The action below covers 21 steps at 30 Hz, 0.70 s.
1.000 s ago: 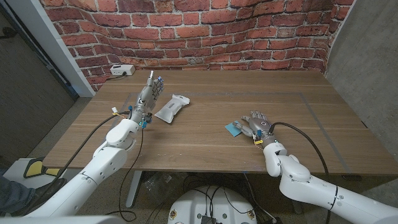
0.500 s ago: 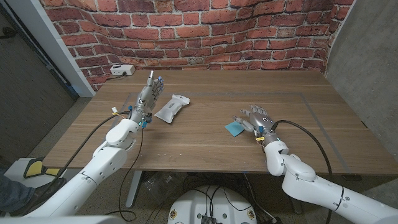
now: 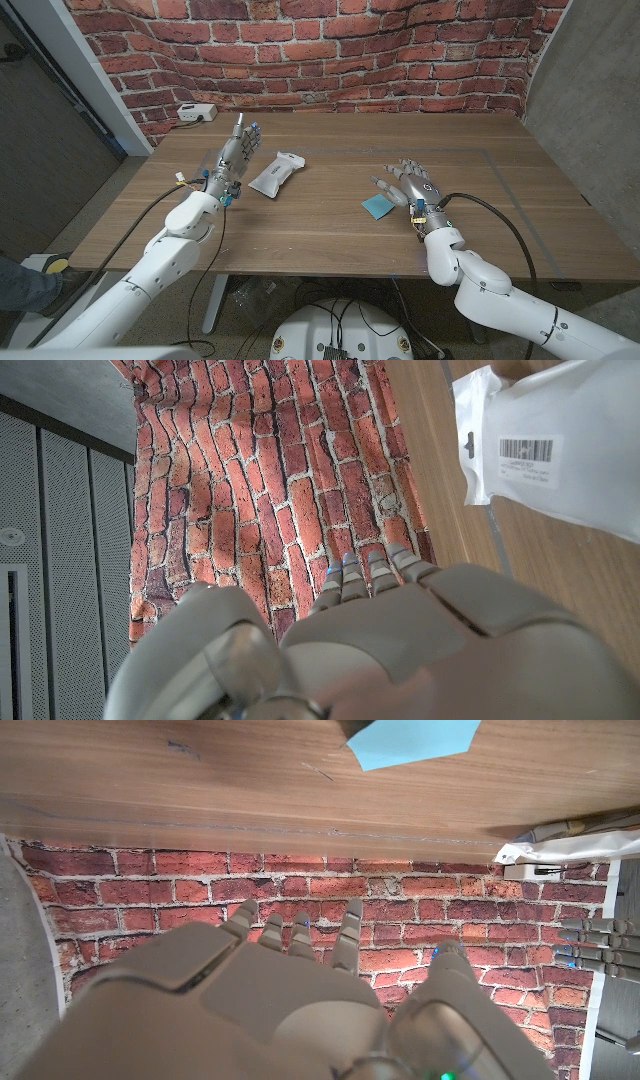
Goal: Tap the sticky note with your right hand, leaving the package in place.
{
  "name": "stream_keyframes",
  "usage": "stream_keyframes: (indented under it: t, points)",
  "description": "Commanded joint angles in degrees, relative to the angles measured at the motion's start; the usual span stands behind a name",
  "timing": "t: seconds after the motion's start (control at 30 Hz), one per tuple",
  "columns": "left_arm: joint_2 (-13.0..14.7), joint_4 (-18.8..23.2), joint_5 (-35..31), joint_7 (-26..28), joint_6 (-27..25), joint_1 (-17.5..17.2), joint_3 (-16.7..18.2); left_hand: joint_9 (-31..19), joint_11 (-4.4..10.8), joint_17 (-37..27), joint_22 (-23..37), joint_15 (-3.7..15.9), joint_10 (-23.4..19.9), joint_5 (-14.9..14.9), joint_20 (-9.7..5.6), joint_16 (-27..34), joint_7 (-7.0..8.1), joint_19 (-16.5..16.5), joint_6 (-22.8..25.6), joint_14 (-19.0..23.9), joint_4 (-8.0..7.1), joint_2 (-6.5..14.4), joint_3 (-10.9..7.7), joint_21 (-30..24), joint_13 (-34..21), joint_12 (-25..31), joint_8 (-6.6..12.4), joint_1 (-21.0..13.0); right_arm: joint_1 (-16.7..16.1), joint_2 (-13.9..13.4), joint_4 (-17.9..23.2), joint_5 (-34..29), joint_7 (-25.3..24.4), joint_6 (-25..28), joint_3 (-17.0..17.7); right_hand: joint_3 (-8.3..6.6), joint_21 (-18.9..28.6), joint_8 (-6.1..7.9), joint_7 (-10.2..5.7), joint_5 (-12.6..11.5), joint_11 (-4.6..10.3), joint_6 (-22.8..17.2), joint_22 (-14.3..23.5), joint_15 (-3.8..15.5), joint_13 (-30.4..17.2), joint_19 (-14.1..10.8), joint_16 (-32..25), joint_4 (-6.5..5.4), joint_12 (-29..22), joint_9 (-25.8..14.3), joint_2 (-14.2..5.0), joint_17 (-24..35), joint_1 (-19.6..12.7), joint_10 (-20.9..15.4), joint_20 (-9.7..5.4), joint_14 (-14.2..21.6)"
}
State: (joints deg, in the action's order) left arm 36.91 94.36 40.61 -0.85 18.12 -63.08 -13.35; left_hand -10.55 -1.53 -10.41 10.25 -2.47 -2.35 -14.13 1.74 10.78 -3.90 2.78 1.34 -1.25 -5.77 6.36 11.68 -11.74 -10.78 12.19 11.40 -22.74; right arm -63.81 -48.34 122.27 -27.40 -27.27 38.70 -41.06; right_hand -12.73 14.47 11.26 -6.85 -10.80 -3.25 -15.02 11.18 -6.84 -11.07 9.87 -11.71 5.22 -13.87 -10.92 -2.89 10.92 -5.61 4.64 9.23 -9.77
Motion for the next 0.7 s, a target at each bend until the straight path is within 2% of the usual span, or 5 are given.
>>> stream_keyframes:
  t: [0.03, 0.13, 0.2, 0.57, 0.7]
  points:
    - [0.5, 0.8, 0.2, 0.0, 0.3, -1.0, 0.9, -0.1, -0.01, -0.1, 0.3, 0.11, -0.4, 0.0, 0.22, 0.0, -0.18, 0.4, 0.3, -0.1, 0.06, 0.1, 0.61, 0.0, -0.2, -0.2, 0.01, -0.4, 0.0, 0.3, 0.6, -1.3, -0.8, -1.3, 0.0, -0.14, 0.6, 0.37, 0.22, -0.4, 0.1, -0.5, 0.2, 0.16, -0.1, 2.3, -0.4, 0.38, -0.4, -0.2, 0.02, 0.0, -0.9, -0.6, -0.24, -1.4]
    - [0.6, 0.9, 0.1, 0.2, 0.5, -1.3, 1.1, -0.1, 0.01, -0.1, 0.3, 0.12, -0.4, 0.0, 0.23, 0.0, -0.18, 0.4, 0.3, -0.1, 0.06, 0.2, 0.62, 0.0, -0.2, -0.2, 0.03, -0.4, 0.1, 0.2, 0.6, -1.2, -0.8, -2.1, 0.2, -0.19, 1.7, 0.4, 0.23, -0.4, 0.08, -0.7, 0.1, 0.36, -0.1, -0.9, -0.4, 0.57, -0.4, -0.2, 0.06, 0.0, -1.1, -0.9, -0.26, -0.7]
    - [0.6, 0.9, 0.1, 0.3, 0.6, -1.4, 1.3, -0.1, 0.0, -0.1, 0.3, 0.11, -0.4, 0.0, 0.22, 0.0, -0.2, 0.4, 0.3, -0.1, 0.06, 0.2, 0.63, 0.0, -0.2, -0.2, 0.01, -0.4, 0.1, 0.3, 0.6, -1.0, -1.1, -2.8, 0.6, -0.24, 2.1, 0.42, 0.32, -0.4, -0.04, -0.8, 0.0, 0.45, -0.1, -2.2, -0.5, 0.67, -0.5, -0.2, 0.06, 0.0, -1.2, -1.2, -0.36, 0.0]
    - [0.4, 0.5, 0.1, -0.1, 1.0, -1.2, 1.5, -0.1, 0.08, -0.1, 0.3, 0.13, -0.4, 0.1, 0.21, 0.0, -0.18, 0.5, 0.3, -0.1, 0.06, 0.2, 0.69, 0.0, -0.2, -0.3, -0.02, -0.5, 0.4, 0.3, 1.0, -2.6, -0.5, -2.5, 0.6, -0.35, 2.2, 0.46, 0.44, -0.4, -0.14, -0.9, -0.1, 0.61, -0.1, -2.9, -0.5, 0.85, -0.7, -0.2, 0.02, -0.1, -1.5, -2.0, -0.89, 0.8]
    - [0.5, 0.6, 0.1, -0.2, 1.0, -1.1, 1.6, -0.1, 0.1, -0.1, 0.3, 0.13, -0.4, 0.1, 0.2, 0.0, -0.23, 0.5, 0.3, -0.1, 0.06, 0.2, 0.71, 0.0, -0.2, -0.3, -0.02, -0.5, 0.5, 0.2, 1.3, -2.8, 0.3, -2.4, 0.5, -0.39, 2.7, 0.46, 0.46, -0.4, -0.02, -1.1, -0.2, 0.93, -0.1, -4.8, -0.5, 0.99, -0.7, -0.2, 0.05, -0.1, -1.7, -2.1, -1.03, 1.4]
